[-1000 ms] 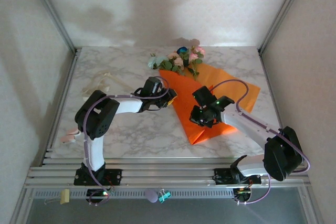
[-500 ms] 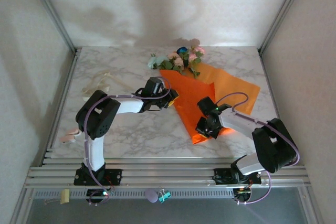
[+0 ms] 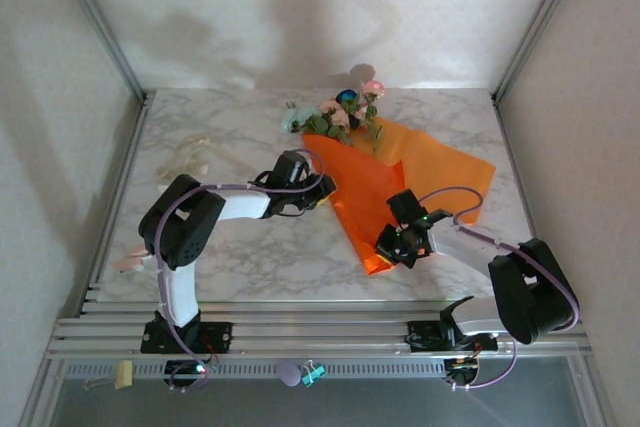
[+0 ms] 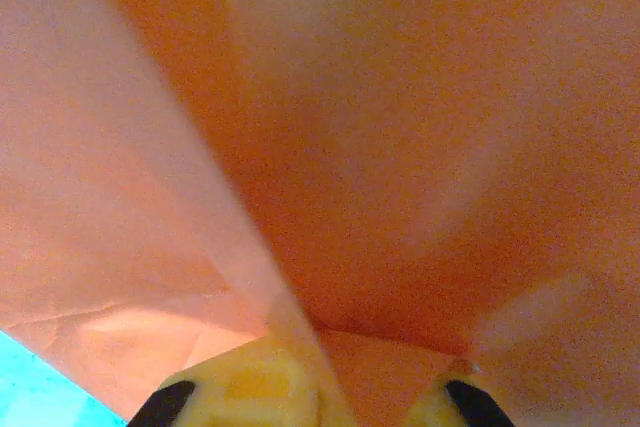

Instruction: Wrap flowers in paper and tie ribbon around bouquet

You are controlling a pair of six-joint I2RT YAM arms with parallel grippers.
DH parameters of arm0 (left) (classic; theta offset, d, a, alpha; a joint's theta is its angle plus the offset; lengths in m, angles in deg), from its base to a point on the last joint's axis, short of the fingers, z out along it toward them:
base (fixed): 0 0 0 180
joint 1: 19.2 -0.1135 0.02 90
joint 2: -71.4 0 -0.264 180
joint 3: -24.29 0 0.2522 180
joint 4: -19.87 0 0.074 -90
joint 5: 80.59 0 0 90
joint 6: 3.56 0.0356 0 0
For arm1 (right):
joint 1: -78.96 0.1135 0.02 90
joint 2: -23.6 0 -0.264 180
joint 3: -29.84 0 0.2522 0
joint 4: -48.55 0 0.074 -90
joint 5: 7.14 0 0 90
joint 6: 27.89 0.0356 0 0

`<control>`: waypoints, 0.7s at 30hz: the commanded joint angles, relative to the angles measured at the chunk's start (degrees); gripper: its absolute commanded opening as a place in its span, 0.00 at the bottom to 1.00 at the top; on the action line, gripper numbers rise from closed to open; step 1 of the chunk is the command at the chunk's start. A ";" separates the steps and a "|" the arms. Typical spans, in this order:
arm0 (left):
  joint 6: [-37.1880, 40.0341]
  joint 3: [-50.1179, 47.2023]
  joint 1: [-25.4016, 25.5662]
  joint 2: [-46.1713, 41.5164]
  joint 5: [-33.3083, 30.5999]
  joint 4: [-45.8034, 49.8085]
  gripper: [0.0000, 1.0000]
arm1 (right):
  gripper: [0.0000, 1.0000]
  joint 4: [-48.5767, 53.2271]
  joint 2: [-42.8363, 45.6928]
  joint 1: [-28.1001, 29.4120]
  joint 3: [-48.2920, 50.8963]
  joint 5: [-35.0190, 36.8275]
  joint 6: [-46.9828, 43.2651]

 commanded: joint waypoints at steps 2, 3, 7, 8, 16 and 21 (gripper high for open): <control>1.07 -3.14 1.14 -4.37 -3.23 1.05 0.40 | 0.08 4.46 -3.25 -1.60 5.95 5.50 0.23; 0.90 -3.00 1.92 -4.92 -3.52 1.75 0.40 | 0.08 4.73 -2.98 -1.85 6.05 5.49 0.13; 0.72 -2.95 6.06 -6.98 -4.72 4.44 0.43 | 0.08 5.00 -1.93 -2.63 6.14 4.95 -0.37; 0.28 -3.38 7.06 -7.23 -4.83 4.72 0.43 | 0.08 5.04 -1.77 -2.70 6.01 4.78 -0.47; -2.10 -7.15 10.62 -7.61 -6.23 5.88 0.41 | 0.09 4.51 -1.91 -2.97 4.34 3.20 -0.27; -1.70 -6.99 10.72 -6.20 -5.08 3.85 0.40 | 0.11 6.33 0.25 -2.98 2.08 2.57 -0.41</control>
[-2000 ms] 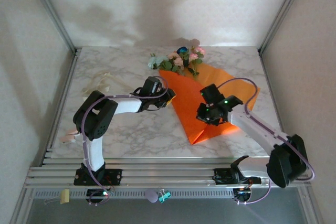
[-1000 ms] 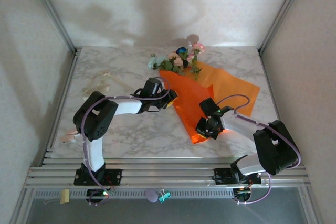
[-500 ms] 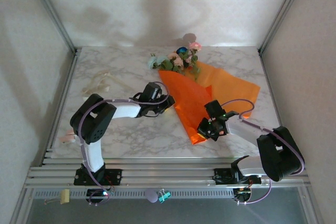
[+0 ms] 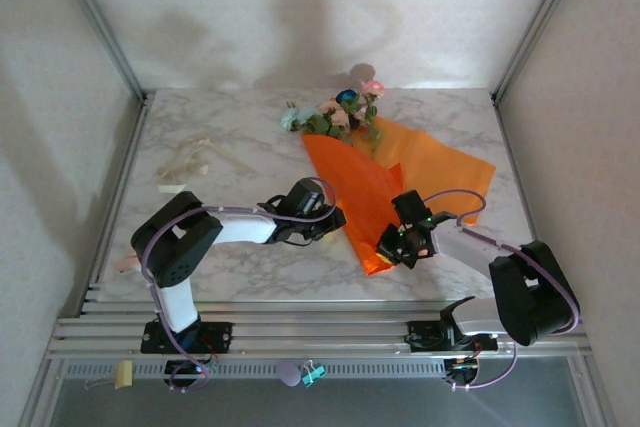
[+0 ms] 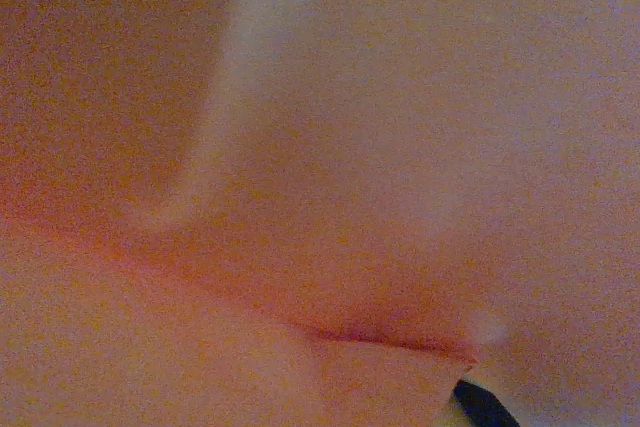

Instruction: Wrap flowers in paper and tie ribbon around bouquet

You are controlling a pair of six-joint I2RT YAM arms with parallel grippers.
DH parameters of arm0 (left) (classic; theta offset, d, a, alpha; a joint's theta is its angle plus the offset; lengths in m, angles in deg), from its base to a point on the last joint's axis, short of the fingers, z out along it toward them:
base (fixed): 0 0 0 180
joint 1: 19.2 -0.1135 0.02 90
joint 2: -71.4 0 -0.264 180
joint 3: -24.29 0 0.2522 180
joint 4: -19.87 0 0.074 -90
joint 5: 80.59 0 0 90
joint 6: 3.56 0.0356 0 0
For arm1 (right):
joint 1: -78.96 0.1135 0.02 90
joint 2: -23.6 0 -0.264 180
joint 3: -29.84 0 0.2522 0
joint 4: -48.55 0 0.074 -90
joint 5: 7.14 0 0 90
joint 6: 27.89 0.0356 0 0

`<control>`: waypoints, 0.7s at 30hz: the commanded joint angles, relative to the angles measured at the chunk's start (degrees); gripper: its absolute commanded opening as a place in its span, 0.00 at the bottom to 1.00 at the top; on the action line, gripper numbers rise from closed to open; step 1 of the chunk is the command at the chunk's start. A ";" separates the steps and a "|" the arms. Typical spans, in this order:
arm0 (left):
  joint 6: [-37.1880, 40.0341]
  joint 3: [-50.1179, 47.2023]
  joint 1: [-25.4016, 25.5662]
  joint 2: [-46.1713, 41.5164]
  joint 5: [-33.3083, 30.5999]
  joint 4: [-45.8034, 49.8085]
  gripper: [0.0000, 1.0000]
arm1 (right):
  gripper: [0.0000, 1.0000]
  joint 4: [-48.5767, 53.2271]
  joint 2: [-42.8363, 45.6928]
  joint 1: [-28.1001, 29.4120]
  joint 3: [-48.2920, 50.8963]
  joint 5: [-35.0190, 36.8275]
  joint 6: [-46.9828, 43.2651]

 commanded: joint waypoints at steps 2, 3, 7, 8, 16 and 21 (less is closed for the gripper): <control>-0.17 1.43 0.24 1.90 0.49 -2.22 0.39 | 0.12 8.50 -0.66 -0.97 0.68 5.36 -0.28; 0.01 2.11 0.39 2.71 0.60 -2.38 0.39 | 0.12 8.68 -0.62 -0.95 0.24 5.12 -0.36; -1.24 1.59 0.89 3.15 0.21 -5.23 0.40 | 0.13 9.14 -0.62 -0.99 -0.70 4.76 -0.52; -1.30 1.75 0.99 3.53 0.38 -5.39 0.40 | 0.13 9.02 -0.63 -1.00 -0.72 4.64 -0.46; -1.98 3.38 1.34 6.11 0.83 -9.24 0.38 | 0.12 8.27 -1.47 -1.00 0.08 4.25 -0.37; -0.92 6.70 1.47 7.86 1.13 -5.73 0.38 | 0.12 8.88 -1.71 -0.96 0.58 5.12 -0.72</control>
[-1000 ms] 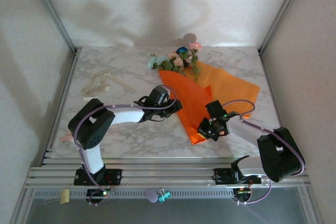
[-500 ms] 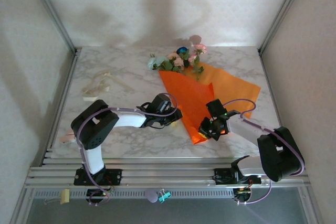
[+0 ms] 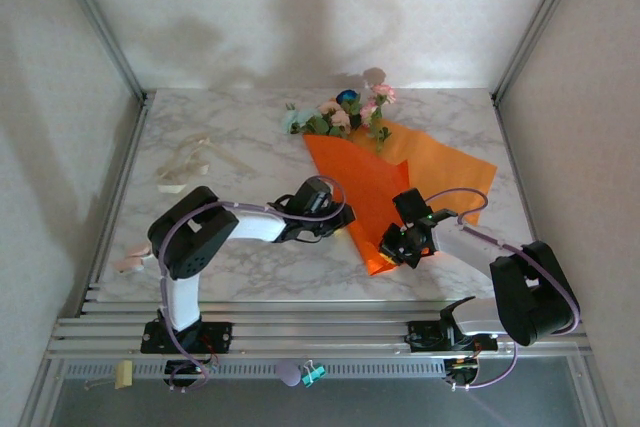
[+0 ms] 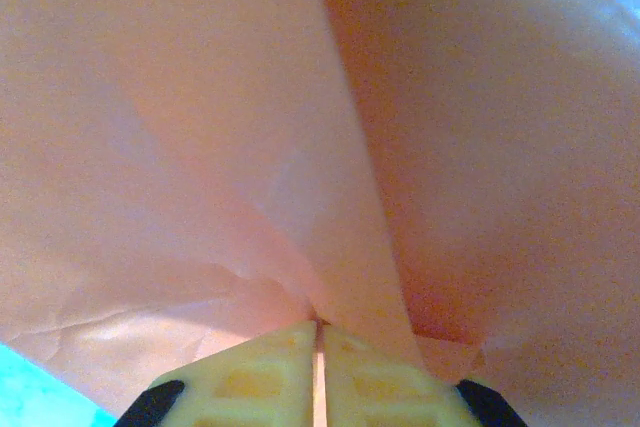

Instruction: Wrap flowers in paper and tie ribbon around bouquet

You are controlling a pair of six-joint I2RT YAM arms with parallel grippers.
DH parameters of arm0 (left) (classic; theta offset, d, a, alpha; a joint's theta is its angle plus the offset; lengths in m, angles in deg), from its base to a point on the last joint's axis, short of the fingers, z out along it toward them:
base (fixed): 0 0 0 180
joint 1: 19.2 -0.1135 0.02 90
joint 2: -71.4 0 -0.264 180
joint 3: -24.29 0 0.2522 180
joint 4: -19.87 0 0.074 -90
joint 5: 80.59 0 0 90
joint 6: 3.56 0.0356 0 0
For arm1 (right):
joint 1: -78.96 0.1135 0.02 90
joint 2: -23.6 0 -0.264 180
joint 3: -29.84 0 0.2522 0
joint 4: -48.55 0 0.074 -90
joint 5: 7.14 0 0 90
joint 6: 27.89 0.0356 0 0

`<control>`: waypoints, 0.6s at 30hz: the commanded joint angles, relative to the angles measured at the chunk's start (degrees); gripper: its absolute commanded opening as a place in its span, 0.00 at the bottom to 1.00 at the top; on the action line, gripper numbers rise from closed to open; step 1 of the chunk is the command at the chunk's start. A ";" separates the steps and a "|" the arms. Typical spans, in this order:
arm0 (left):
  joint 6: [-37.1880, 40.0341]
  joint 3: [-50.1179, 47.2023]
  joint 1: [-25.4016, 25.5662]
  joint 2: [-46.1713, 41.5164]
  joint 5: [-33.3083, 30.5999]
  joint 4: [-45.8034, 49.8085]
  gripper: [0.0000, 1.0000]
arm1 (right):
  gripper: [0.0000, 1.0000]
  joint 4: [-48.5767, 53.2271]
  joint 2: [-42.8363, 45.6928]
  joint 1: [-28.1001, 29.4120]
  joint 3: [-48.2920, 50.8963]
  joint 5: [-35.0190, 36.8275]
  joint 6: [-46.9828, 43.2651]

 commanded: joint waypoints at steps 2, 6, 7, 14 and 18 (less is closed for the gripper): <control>0.86 2.50 0.60 1.81 0.33 2.32 0.36 | 0.12 6.27 -1.24 -0.61 1.85 3.95 -0.53; 1.94 2.24 0.54 1.31 -0.65 3.80 0.30 | 0.12 7.90 -0.03 -0.79 1.29 5.63 -1.13; 2.45 2.51 0.51 1.29 -0.99 4.56 0.27 | 0.12 8.07 0.20 -0.94 1.28 5.69 -1.13; 5.61 3.49 -0.17 0.94 -2.46 7.88 0.00 | 0.12 7.37 -0.90 -1.34 1.28 5.28 -1.43; 5.92 3.03 -1.30 0.97 -2.34 7.01 0.28 | 0.12 7.07 -1.19 -1.38 1.33 4.91 -1.62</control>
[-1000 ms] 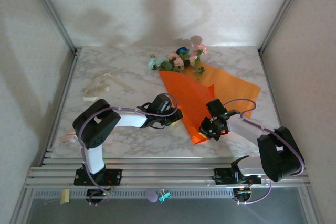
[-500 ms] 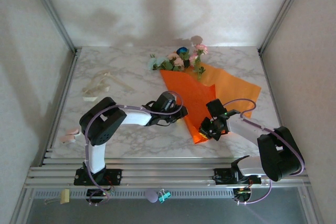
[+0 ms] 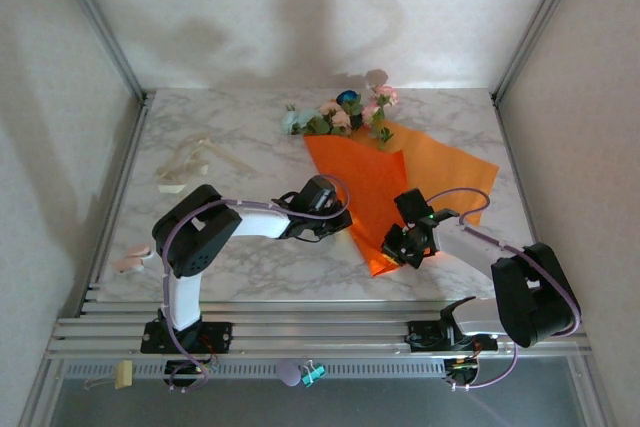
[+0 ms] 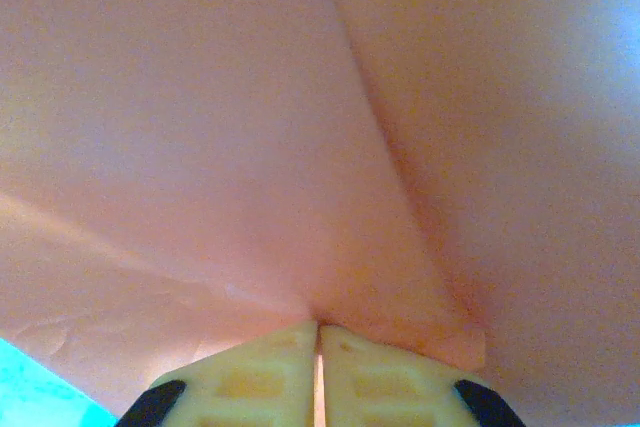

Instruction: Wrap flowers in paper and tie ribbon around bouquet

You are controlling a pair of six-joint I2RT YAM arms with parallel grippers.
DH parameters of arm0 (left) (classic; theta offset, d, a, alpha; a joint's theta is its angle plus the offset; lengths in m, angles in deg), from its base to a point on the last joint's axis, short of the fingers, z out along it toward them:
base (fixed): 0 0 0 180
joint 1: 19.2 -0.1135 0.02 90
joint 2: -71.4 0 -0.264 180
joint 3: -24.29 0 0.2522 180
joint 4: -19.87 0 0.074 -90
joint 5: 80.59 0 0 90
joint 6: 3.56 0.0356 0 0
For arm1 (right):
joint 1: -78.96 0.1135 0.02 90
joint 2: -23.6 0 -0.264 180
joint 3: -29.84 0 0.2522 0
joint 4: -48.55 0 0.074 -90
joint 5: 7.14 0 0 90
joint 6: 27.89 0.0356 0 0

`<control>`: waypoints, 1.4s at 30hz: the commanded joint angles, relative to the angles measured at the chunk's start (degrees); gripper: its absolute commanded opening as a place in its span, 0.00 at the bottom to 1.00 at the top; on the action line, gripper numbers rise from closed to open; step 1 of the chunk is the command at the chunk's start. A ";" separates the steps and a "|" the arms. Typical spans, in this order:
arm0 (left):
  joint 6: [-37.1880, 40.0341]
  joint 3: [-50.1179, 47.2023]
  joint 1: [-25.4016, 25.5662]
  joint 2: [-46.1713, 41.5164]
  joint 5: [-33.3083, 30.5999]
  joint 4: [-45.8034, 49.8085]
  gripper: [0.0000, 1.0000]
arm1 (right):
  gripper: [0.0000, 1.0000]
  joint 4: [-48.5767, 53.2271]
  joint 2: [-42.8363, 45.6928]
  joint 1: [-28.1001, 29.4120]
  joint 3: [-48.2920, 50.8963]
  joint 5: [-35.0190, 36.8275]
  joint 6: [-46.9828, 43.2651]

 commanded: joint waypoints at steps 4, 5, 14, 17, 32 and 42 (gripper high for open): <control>1.53 1.27 -2.73 1.11 -1.33 -0.82 0.37 | 0.11 5.46 -1.90 -0.81 1.38 3.35 -0.62; 1.69 1.67 -3.06 1.57 -1.22 -1.00 0.37 | 0.11 5.37 -1.95 -0.79 1.39 3.23 -0.58; 3.60 5.56 -6.23 5.31 -1.16 -0.72 0.03 | 0.11 5.21 -2.13 -0.90 1.83 3.13 -0.80; 4.79 6.20 -7.47 5.06 -2.30 0.58 0.24 | 0.11 4.95 -2.37 -1.03 2.07 2.96 -0.86; 5.33 9.19 -11.16 8.86 -2.00 -3.35 0.02 | 0.10 4.57 -3.05 -1.48 2.18 2.17 -1.31; 5.19 11.10 -13.74 11.14 -1.33 -5.85 0.00 | 0.09 4.27 -4.03 -1.63 1.81 1.61 -1.95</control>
